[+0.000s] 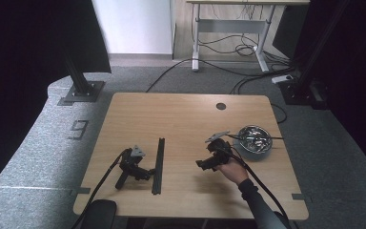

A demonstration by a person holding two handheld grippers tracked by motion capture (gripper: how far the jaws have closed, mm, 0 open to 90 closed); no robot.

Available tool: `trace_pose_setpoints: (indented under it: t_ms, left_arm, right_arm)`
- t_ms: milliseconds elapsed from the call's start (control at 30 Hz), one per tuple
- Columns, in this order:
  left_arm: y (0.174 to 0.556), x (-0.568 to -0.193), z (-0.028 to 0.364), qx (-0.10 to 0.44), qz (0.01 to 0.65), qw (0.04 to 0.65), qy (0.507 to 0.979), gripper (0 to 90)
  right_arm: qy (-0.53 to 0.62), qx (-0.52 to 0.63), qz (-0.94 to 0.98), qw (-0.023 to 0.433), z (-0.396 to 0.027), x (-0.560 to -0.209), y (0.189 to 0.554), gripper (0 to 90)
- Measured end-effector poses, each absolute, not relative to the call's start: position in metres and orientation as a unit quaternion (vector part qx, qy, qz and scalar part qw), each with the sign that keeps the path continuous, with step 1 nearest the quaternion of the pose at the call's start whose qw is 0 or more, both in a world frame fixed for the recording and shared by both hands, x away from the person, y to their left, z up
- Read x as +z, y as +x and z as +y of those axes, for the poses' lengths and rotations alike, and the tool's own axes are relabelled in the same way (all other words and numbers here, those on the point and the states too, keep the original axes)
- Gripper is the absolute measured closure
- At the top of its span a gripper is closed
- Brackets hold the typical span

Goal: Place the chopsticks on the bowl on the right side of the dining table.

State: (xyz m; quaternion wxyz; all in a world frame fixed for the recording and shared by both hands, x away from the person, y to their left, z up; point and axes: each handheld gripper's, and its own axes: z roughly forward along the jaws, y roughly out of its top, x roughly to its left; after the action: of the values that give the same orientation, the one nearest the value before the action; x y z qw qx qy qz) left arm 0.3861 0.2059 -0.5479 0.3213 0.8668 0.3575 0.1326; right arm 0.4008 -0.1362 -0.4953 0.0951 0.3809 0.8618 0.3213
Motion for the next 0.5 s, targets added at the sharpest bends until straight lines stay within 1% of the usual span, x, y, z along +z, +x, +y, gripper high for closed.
trace_pose_setpoints:
  t_ms: [200, 500]
  left_arm:
    - [0.386, -0.548, 0.206, 0.133, 0.357, 0.321, 0.867, 0.0]
    - [0.386, -0.548, 0.206, 0.133, 0.357, 0.321, 0.867, 0.0]
  right_arm:
    - [0.368, 0.318, 0.868, 0.099, -0.112, -0.498, 0.41, 1.0]
    - [0.355, 0.311, 0.877, 0.092, -0.078, -0.507, 0.417, 2.2]
